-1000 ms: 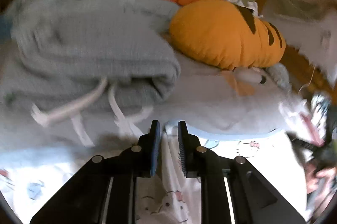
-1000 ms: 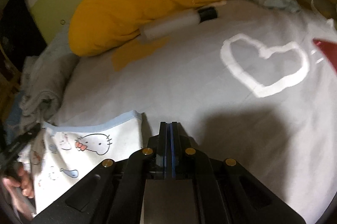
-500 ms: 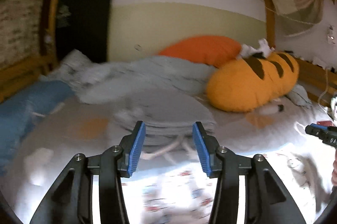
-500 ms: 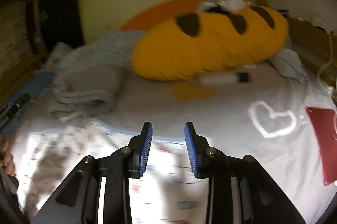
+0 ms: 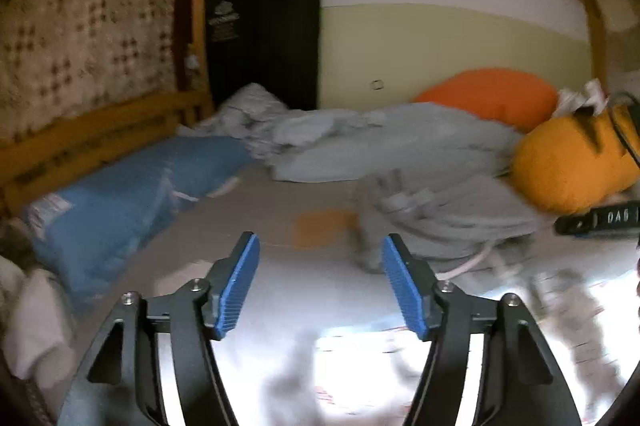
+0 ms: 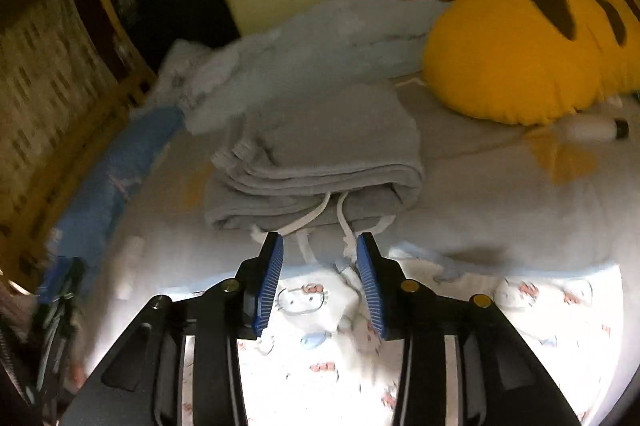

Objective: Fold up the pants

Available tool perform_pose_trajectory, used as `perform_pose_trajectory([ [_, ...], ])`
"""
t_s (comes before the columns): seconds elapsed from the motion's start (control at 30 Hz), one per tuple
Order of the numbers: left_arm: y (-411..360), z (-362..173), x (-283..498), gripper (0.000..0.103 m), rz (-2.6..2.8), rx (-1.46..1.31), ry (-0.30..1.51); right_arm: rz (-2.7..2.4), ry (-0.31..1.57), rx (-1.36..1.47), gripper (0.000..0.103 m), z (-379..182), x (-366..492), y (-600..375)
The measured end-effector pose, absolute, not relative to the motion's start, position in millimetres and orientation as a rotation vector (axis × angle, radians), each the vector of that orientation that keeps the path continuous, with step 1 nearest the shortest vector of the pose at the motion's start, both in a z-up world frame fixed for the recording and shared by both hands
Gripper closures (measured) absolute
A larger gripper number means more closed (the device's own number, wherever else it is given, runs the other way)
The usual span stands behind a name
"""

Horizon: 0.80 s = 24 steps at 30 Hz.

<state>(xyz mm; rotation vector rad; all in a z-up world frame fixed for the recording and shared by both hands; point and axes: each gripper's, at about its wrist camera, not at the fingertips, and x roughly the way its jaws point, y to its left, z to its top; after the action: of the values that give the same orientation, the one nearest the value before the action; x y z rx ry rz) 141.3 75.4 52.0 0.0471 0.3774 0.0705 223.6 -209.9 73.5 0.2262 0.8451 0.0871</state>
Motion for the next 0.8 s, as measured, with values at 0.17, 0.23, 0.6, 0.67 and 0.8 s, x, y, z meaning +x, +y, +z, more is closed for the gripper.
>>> perform_pose_trajectory([
  [0.17, 105.9, 19.9, 159.3, 0.039, 0.067, -0.078, 0.470, 0.230, 0.899, 0.172, 0.064, 32.1, 249.1, -205.3],
  [0.23, 110.6, 13.5, 163.0, 0.039, 0.054, -0.093, 0.503, 0.276, 0.885, 0.148, 0.065, 11.7, 249.1, -205.3],
  [0.6, 121.4, -14.7, 178.6, 0.039, 0.088, -0.195, 0.638, 0.255, 1.001, 0.151, 0.065, -30.3, 257.7, -214.0],
  [0.67, 123.5, -17.7, 179.6, 0.038, 0.147, -0.184, 0.638, 0.233, 1.005, 0.146, 0.065, -36.1, 261.5, -214.2],
  [0.8, 137.1, -24.7, 180.5, 0.038, 0.081, -0.299, 0.667, 0.227, 0.997, 0.139, 0.066, -43.2, 263.5, -208.8],
])
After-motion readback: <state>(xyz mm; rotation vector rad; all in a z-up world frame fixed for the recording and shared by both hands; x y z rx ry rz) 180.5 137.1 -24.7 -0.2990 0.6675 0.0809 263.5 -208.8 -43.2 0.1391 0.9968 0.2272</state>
